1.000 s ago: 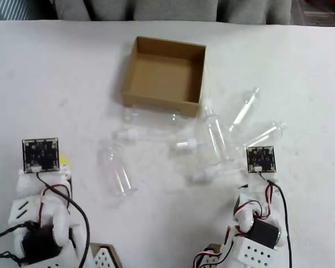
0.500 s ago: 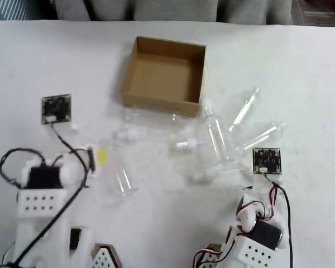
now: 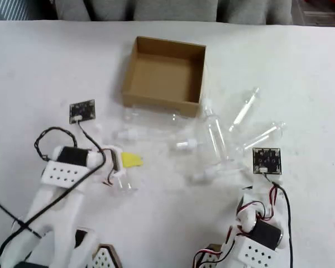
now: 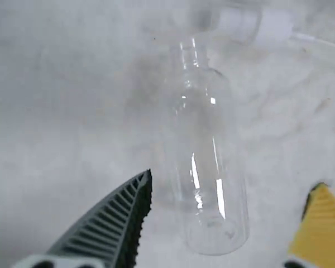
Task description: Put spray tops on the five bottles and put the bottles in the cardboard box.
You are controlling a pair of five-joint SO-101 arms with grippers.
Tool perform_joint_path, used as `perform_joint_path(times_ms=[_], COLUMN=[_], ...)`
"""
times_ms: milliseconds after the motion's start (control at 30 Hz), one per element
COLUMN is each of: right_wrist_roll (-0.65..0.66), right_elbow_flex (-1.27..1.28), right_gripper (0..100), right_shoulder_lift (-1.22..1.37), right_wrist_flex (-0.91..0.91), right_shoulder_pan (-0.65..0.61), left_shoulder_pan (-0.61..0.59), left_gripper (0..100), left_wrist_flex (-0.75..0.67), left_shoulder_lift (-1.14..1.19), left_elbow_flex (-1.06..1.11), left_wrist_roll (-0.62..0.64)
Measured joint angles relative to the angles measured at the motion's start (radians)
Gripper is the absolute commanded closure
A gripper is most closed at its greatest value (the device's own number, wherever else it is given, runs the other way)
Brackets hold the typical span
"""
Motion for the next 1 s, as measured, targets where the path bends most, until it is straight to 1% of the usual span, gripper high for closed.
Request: perform_joint_path(times_ms=[200, 333, 400, 467, 567, 633, 867, 1000], right_wrist_roll=[0.0, 0.0, 0.0, 0.0, 0.0, 0.0, 0.0, 0.0], right_elbow_flex=[0.0, 0.0, 0.0, 0.0, 0.0, 0.0, 0.0, 0.0], right_gripper=[98.1, 98.1, 98.1, 98.1, 98.1, 98.1, 98.1, 98.1], right_shoulder_lift=[0.0, 0.0, 0.0, 0.0, 0.0, 0.0, 0.0, 0.0], right_wrist_flex=[0.0, 0.0, 0.0, 0.0, 0.0, 0.0, 0.0, 0.0], right_shoulder_pan=[0.0, 0.0, 0.0, 0.005, 0.005, 0.005, 0.005, 0.005], left_shoulder_pan=[0.0, -0.002, -0.011, -0.034, -0.037, -0.043, -0.048, -0.087], left_gripper=[58, 58, 61, 66, 73, 73, 66, 66], left_wrist_flex=[-0.11, -0.183, -0.222, -0.252, -0.265, -0.265, -0.269, -0.269], left_shoulder_lift=[0.146, 0.218, 0.244, 0.267, 0.31, 0.345, 0.473, 0.525], left_elbow_flex=[0.0, 0.0, 0.0, 0.0, -0.025, -0.055, -0.133, -0.183], left_wrist_roll=[0.061, 0.077, 0.077, 0.077, 0.077, 0.077, 0.064, 0.083])
